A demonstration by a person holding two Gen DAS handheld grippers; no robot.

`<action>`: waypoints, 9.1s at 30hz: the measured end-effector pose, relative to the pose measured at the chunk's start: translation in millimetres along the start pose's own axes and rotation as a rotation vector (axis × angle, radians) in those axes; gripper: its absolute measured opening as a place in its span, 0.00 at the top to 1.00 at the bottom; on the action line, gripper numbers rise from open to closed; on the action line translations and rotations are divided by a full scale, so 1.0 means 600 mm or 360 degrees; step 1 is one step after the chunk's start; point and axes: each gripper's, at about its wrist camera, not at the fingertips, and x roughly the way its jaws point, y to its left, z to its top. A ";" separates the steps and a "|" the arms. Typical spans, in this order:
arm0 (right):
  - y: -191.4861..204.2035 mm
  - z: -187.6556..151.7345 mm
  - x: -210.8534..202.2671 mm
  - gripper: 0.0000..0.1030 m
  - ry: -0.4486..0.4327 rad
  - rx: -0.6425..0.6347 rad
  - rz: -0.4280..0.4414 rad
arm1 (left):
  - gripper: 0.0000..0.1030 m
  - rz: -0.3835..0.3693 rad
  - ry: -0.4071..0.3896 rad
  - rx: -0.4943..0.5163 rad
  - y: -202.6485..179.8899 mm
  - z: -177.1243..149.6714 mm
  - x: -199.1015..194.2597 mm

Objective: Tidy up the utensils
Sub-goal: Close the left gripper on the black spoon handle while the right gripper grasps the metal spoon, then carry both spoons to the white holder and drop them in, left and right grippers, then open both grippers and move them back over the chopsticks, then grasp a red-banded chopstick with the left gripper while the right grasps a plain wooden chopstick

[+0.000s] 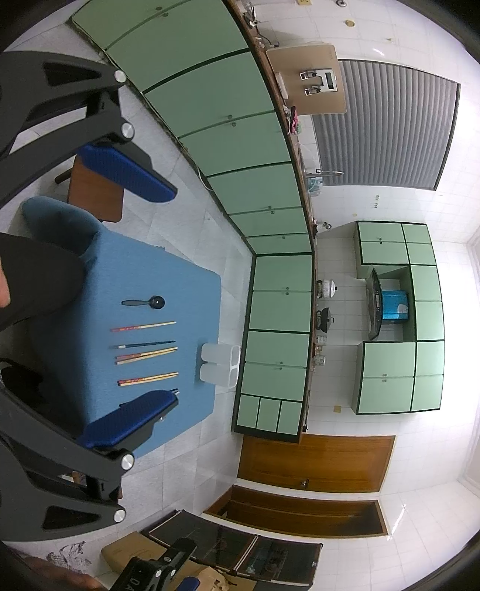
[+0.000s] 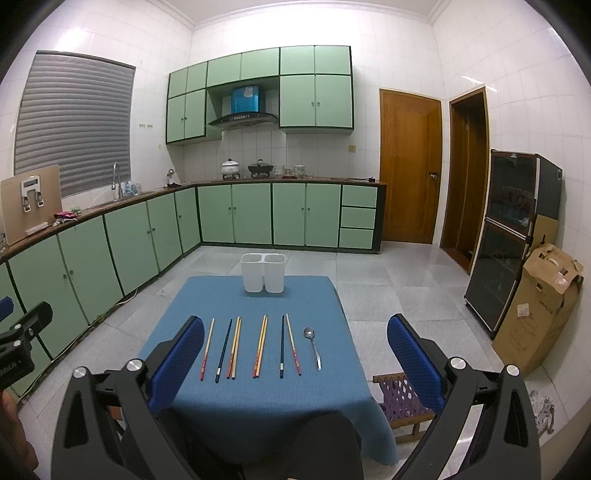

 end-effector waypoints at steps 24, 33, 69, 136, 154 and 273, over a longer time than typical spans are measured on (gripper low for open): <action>-0.038 -0.084 0.231 0.06 0.0279 -0.0083 0.0060 | 0.05 -0.0207 0.0484 -0.0048 0.021 -0.104 0.269; -0.059 -0.125 0.353 0.06 0.0457 -0.0101 0.0029 | 0.05 -0.0136 0.0616 -0.0002 0.012 -0.150 0.369; -0.115 -0.276 0.637 0.65 0.0907 -0.0047 0.0216 | 0.22 -0.0039 0.0943 -0.0056 -0.004 -0.256 0.654; -0.087 -0.012 0.701 0.91 0.0597 -0.0207 0.0367 | 0.90 -0.0348 0.0608 0.0054 -0.001 -0.011 0.706; -0.007 0.176 0.774 0.92 0.0583 -0.0312 0.0561 | 0.90 -0.0594 0.0477 0.0167 -0.115 0.180 0.796; 0.057 -0.316 0.574 0.92 0.0598 -0.0139 0.0433 | 0.94 -0.0234 0.0708 0.0201 -0.101 -0.294 0.582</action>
